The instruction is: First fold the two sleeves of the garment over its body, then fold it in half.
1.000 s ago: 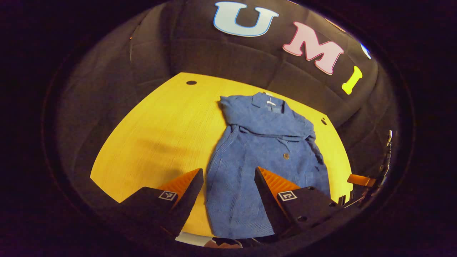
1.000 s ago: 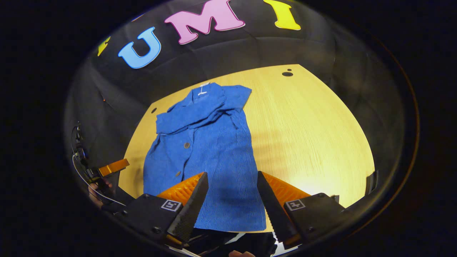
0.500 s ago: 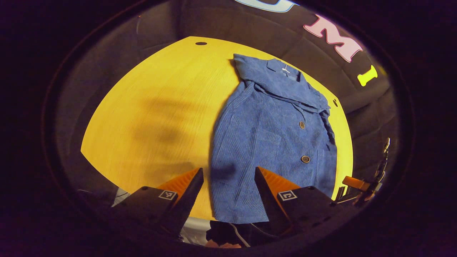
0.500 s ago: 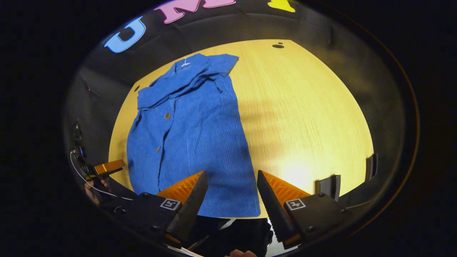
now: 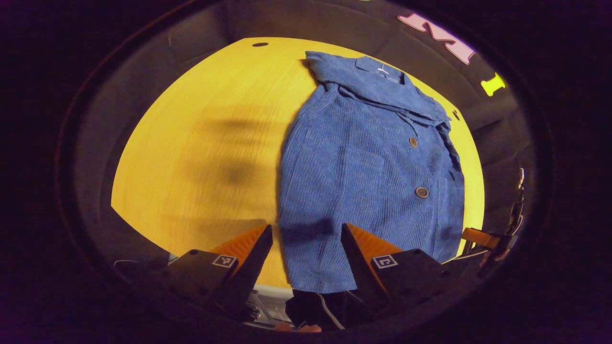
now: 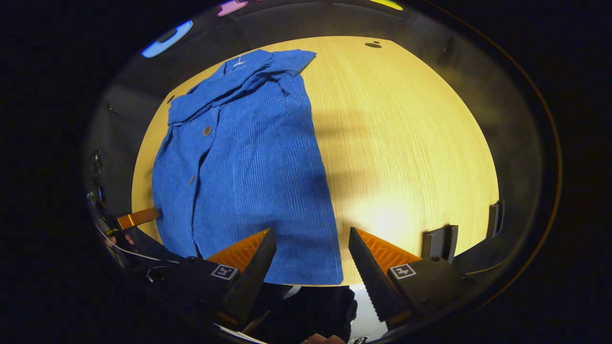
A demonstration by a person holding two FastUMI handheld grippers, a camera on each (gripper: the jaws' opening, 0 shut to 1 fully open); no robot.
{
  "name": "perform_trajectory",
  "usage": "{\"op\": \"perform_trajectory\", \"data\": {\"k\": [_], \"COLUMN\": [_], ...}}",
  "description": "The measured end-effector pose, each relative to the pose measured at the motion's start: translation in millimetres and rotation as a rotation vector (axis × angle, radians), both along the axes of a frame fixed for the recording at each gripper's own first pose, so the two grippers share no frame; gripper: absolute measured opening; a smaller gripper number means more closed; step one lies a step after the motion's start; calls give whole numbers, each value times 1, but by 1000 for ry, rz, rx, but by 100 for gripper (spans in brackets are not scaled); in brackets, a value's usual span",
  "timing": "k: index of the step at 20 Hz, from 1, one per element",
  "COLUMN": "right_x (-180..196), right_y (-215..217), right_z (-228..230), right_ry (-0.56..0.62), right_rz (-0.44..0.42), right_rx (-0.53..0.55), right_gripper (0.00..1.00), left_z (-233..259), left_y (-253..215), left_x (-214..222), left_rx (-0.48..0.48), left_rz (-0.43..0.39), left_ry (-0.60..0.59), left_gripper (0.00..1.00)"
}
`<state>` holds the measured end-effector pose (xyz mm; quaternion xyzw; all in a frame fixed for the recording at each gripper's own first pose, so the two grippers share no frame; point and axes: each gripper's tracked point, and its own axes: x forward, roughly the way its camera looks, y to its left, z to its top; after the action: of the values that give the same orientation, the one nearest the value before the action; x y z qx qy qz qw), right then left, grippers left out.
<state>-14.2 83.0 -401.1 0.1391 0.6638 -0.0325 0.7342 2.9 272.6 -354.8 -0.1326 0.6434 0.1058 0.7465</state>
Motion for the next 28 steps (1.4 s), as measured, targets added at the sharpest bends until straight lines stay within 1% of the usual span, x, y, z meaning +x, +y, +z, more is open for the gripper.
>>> {"op": "perform_trajectory", "data": {"k": [4,10,13,17,20,24,28], "right_x": [-6,-10,-10,-13,-13,-14,-14], "right_y": [0,0,-1,-1,2,2,3], "right_z": [-8,-20,-26,-33,-37,-36,-37], "right_ry": [36,80,102,122,131,143,136], "right_rz": [30,67,75,75,50,47,39], "right_rx": [-29,-68,-83,-96,-89,-88,-90], "right_gripper": [99,99,99,99,99,98,99], "left_z": [-3,-9,-13,-13,-15,-17,-17], "left_y": [-4,-14,-12,-13,-14,-15,-15], "left_x": [-4,-1,-1,-1,-3,-3,-3], "left_rx": [-13,-4,6,26,68,108,112], "left_rz": [1,-46,-52,-72,-113,-113,-109], "left_ry": [29,62,76,97,119,139,145], "left_gripper": [85,86,86,84,84,84,82]}}
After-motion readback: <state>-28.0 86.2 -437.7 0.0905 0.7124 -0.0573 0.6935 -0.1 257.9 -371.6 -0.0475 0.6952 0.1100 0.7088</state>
